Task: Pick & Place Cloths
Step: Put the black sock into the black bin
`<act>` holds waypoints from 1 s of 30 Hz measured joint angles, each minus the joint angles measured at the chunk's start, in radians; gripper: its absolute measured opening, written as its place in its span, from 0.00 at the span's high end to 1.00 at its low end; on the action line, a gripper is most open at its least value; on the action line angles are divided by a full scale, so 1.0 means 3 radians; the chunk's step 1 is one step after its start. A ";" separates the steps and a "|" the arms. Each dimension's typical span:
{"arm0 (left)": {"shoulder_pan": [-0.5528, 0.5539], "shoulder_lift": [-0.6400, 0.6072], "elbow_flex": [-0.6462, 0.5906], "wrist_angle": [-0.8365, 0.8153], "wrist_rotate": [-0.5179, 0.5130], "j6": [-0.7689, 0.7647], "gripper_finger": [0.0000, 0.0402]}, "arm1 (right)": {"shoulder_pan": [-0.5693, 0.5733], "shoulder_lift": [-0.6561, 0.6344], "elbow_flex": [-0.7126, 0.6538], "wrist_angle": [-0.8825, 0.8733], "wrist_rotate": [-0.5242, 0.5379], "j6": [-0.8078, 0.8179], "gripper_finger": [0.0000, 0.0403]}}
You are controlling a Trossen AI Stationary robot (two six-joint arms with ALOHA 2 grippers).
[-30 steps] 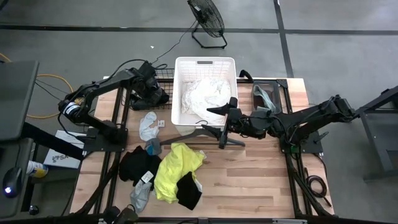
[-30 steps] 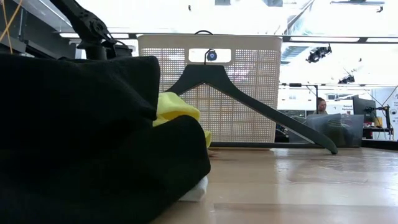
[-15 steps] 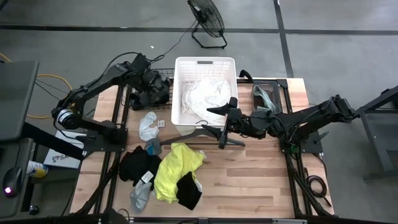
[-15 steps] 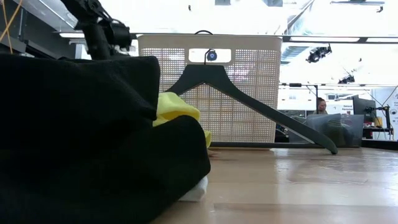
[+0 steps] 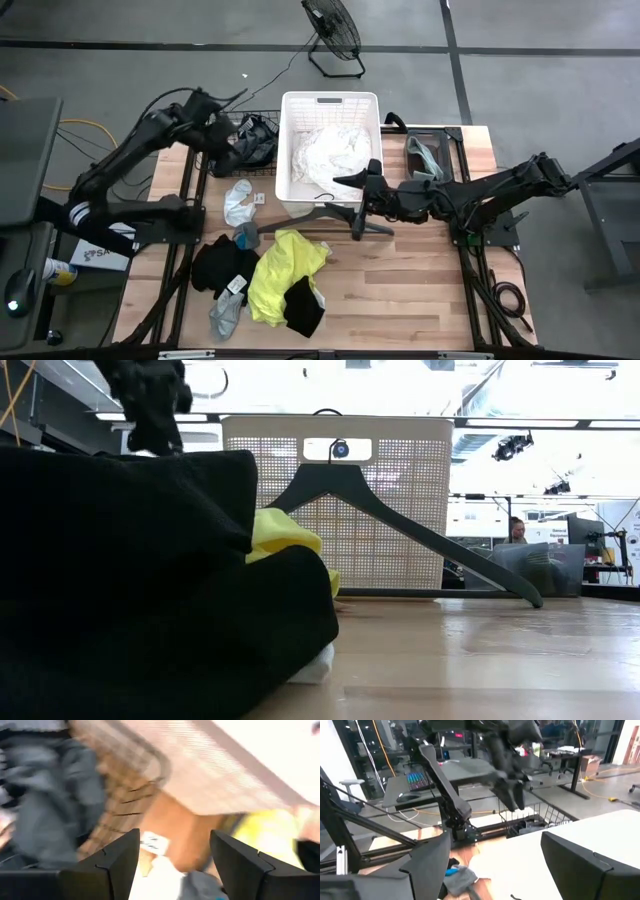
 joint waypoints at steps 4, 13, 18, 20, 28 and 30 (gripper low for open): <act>-0.0437 -0.0262 0.0000 0.0034 0.0058 -0.0090 0.41 | 0.0049 0.0000 0.0000 -0.0060 -0.0001 0.0016 0.25; -0.1774 -0.0464 -0.0006 0.0300 -0.0515 -0.0808 0.41 | 0.0181 0.0000 0.0000 -0.0062 0.0001 0.0014 0.25; -0.2546 -0.0418 -0.0147 0.0568 -0.0935 -0.1157 0.41 | 0.0249 0.0000 0.0000 -0.0102 0.0004 0.0014 0.25; -0.2814 -0.0370 -0.0233 0.0679 -0.1064 -0.1251 0.41 | 0.0274 0.0000 0.0000 -0.0102 0.0008 0.0004 0.25; -0.3652 -0.0008 -0.0490 0.1201 -0.1295 -0.1342 0.41 | 0.0340 0.0001 0.0000 -0.0134 0.0011 0.0003 0.25; -0.3798 0.0139 -0.0508 0.1311 -0.1355 -0.1287 0.41 | 0.0340 0.0001 0.0000 -0.0140 0.0011 0.0003 0.25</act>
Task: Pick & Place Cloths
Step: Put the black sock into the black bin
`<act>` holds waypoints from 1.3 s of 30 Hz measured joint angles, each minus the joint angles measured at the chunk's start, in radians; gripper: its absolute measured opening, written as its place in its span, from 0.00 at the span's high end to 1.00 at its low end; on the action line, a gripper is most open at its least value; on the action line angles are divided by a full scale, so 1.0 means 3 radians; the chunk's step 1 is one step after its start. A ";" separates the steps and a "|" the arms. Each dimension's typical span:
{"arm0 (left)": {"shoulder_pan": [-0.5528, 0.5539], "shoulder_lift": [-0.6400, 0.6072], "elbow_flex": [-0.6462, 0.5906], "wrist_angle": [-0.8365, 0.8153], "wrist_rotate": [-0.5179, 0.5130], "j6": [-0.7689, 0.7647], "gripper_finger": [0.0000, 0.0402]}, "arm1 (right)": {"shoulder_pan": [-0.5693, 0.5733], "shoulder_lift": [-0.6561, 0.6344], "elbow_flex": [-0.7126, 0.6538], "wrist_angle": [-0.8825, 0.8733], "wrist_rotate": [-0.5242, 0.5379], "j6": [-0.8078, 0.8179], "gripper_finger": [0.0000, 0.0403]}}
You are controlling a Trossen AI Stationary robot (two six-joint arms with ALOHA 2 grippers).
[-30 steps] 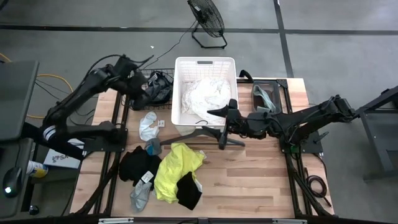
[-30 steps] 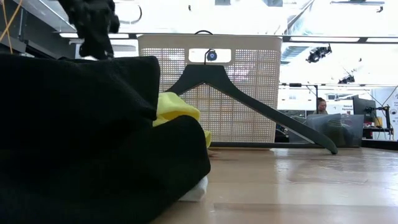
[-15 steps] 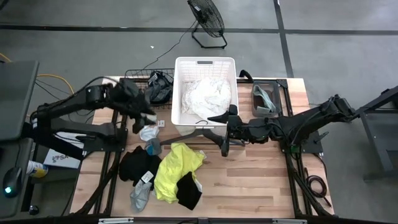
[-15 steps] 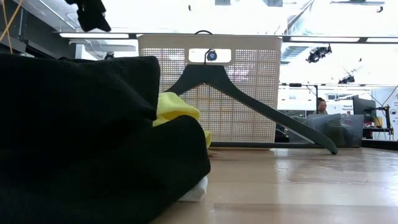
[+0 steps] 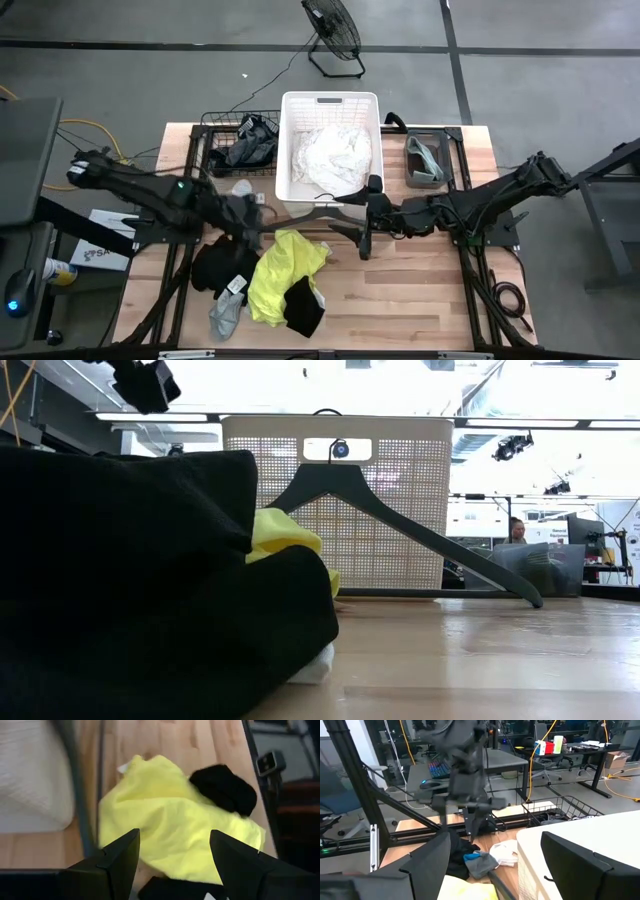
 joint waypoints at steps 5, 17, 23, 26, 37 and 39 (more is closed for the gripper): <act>-0.0248 0.0410 -0.0009 0.0170 -0.0231 0.0065 0.41 | -0.0001 0.0000 0.0000 -0.0021 0.0000 0.0014 0.25; -0.0329 0.1281 -0.0010 0.1065 0.0103 0.0751 0.41 | -0.0003 -0.0001 0.0000 -0.0082 0.0001 0.0023 0.25; -0.0330 0.1390 -0.0009 0.1439 0.0451 0.1102 0.41 | -0.0004 0.0000 0.0000 -0.0135 0.0001 0.0023 0.25; -0.0350 0.1388 -0.0007 0.1629 0.0441 0.1191 0.41 | -0.0004 -0.0001 0.0000 -0.0155 0.0000 0.0024 0.25; -0.0346 0.1672 0.0005 0.1877 0.0273 0.0498 0.41 | -0.0004 0.0000 0.0000 -0.0156 0.0000 0.0024 0.25; -0.0346 0.1713 0.0014 0.1844 0.0260 0.0290 0.41 | -0.0004 -0.0001 0.0000 -0.0157 0.0001 0.0024 0.25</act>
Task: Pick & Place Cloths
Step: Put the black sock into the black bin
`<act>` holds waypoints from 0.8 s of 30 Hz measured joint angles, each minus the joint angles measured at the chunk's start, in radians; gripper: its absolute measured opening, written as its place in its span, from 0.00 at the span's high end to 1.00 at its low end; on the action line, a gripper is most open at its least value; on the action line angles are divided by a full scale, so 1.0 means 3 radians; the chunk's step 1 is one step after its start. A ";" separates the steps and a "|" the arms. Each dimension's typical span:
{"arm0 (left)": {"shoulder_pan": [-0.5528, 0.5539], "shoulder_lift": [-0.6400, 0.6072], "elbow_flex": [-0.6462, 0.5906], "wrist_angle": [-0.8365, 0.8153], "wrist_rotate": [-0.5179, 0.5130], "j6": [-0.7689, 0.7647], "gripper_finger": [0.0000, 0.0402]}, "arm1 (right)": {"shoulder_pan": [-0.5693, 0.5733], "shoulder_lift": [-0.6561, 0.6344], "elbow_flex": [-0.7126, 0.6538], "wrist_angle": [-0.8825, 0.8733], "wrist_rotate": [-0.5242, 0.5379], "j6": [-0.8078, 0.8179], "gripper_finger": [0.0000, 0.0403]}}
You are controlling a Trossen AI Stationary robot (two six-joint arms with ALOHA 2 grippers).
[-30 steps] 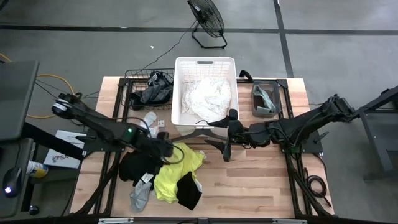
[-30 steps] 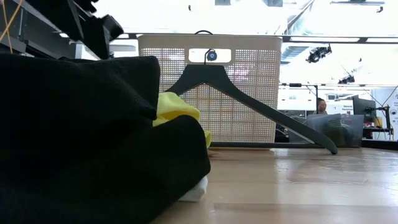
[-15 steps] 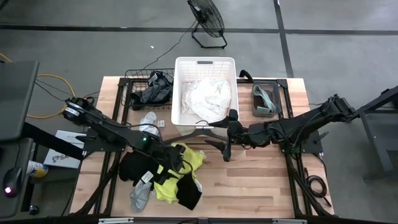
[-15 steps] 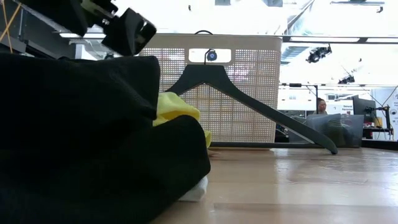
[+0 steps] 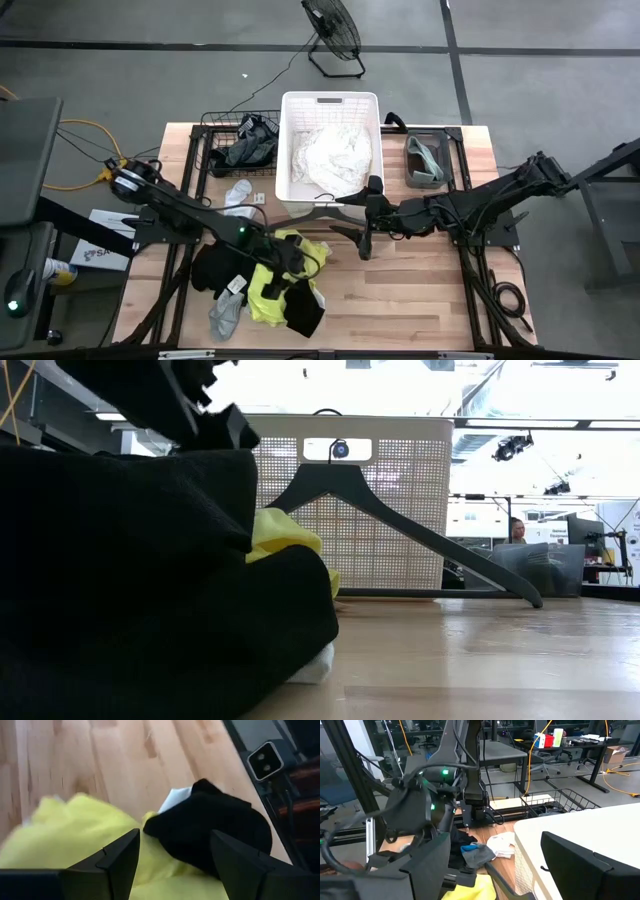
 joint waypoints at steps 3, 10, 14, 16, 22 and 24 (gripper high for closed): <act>0.0000 0.0034 0.0028 0.0008 -0.0003 -0.0234 0.41 | 0.0000 0.0000 0.0000 0.0001 -0.0001 0.0000 0.25; 0.0000 0.0034 0.0028 -0.0106 0.0041 -0.0593 0.41 | 0.0000 0.0000 0.0000 -0.0014 -0.0001 0.0075 0.25; -0.0002 0.0093 0.0030 -0.0077 0.0146 -0.0703 0.41 | 0.0000 0.0000 0.0000 -0.0021 -0.0001 0.0075 0.25; -0.0024 0.0121 0.0029 -0.0051 0.0167 -0.0723 0.41 | 0.0000 0.0001 0.0000 -0.0023 -0.0001 0.0077 0.25; -0.0048 0.0248 0.0036 0.0179 0.0304 -0.0768 0.41 | 0.0000 0.0001 0.0000 -0.0056 -0.0001 0.0112 0.25; -0.0049 0.0249 0.0030 0.0170 0.0341 -0.0765 0.41 | 0.0000 0.0001 0.0000 -0.0065 -0.0001 0.0113 0.25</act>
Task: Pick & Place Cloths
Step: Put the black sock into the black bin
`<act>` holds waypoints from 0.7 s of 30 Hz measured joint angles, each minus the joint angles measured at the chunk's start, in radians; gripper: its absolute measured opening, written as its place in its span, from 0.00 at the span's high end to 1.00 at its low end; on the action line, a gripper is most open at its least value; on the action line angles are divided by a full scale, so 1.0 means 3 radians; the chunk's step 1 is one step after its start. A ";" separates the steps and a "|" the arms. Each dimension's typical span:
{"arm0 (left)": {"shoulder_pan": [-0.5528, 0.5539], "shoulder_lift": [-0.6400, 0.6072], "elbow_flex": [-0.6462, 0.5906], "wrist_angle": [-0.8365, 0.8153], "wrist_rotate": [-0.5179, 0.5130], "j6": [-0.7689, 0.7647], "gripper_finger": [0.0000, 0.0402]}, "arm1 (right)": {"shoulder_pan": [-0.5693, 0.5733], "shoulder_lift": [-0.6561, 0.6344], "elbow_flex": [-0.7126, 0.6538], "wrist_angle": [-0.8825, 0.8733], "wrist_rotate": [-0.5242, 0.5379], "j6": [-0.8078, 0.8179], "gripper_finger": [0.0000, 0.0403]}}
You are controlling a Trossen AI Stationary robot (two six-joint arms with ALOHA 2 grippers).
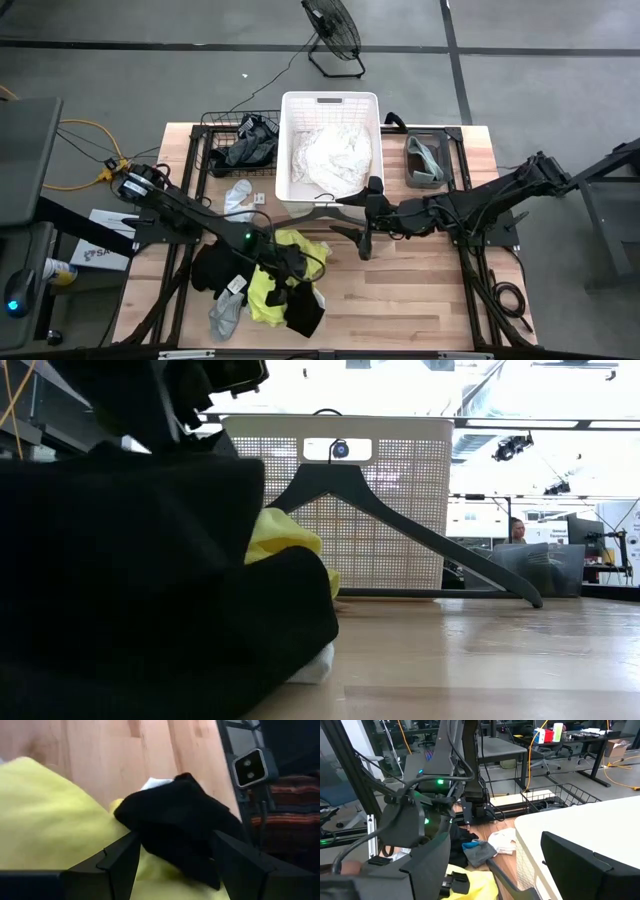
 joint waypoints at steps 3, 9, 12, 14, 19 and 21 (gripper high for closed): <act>0.0005 0.0009 0.0001 0.0030 0.0022 -0.0011 0.41 | 0.0000 0.0000 0.0000 -0.0011 0.0000 0.0011 0.25; 0.0006 0.0010 0.0000 0.0055 0.0051 -0.0009 0.44 | 0.0000 0.0000 0.0000 -0.0047 0.0000 0.0050 0.25; 0.0005 0.0010 0.0000 0.0095 0.0065 0.0005 0.51 | 0.0000 0.0000 0.0000 -0.0046 0.0000 0.0050 0.25; 0.0005 0.0010 0.0000 0.0136 0.0066 0.0013 0.58 | 0.0000 0.0000 0.0000 -0.0046 0.0000 0.0050 0.25; 0.0005 0.0010 0.0000 0.0159 0.0075 0.0013 0.81 | 0.0000 0.0000 0.0000 -0.0046 -0.0001 0.0050 0.25; 0.0005 0.0010 0.0000 0.0162 0.0075 0.0013 0.91 | 0.0000 0.0000 0.0000 -0.0046 -0.0001 0.0050 0.25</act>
